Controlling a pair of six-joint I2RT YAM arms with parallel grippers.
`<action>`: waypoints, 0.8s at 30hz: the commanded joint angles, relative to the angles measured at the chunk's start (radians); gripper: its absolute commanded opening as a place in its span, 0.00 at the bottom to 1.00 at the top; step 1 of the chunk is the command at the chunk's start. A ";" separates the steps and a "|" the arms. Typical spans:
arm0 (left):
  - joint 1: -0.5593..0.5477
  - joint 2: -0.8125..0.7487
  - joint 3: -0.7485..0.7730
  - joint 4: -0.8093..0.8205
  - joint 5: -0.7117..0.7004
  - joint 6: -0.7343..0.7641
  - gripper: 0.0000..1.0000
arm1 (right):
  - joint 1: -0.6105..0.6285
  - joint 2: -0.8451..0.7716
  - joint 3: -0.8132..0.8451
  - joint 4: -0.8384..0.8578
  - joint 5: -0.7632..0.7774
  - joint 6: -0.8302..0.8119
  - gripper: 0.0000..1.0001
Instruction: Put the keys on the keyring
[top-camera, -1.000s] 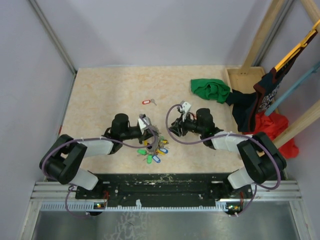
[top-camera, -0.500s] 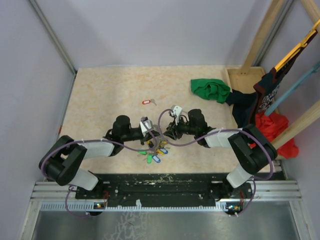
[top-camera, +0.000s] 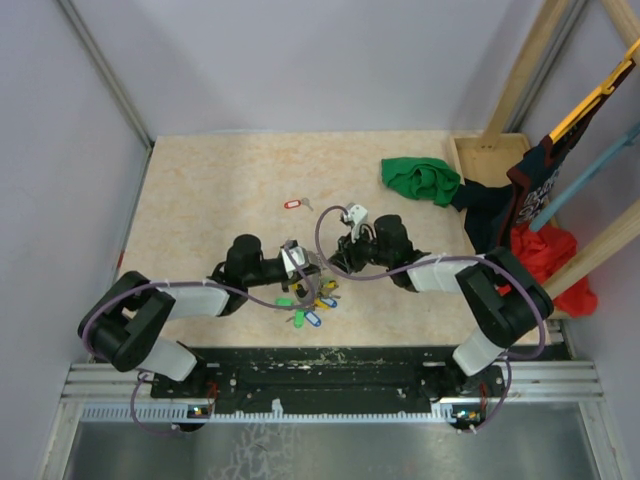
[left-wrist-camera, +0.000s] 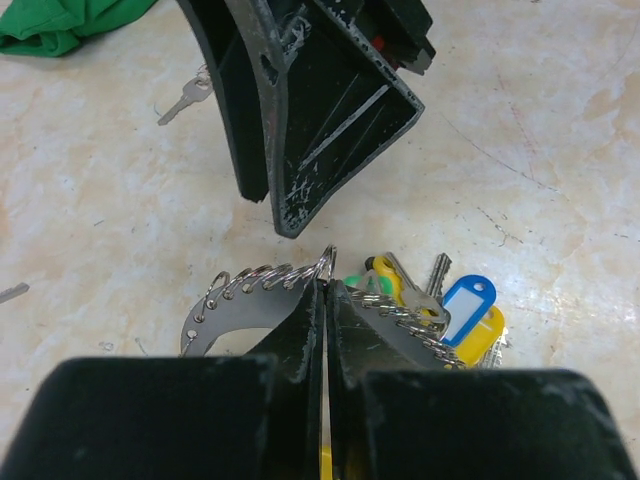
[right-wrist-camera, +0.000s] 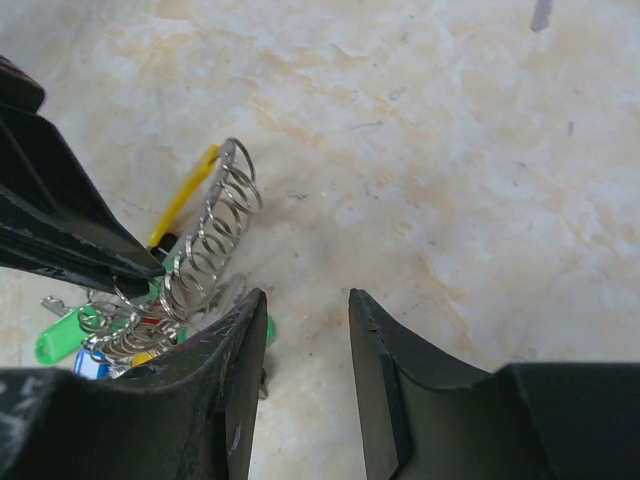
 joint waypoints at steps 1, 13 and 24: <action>-0.005 -0.026 -0.011 0.044 -0.058 0.015 0.00 | 0.008 -0.099 0.023 -0.103 0.119 0.004 0.40; -0.005 -0.048 -0.022 0.059 -0.240 -0.004 0.00 | 0.008 -0.319 0.129 -0.718 0.645 0.241 0.44; -0.005 -0.043 0.015 -0.008 -0.224 -0.015 0.00 | -0.064 -0.290 0.120 -0.843 0.713 0.376 0.42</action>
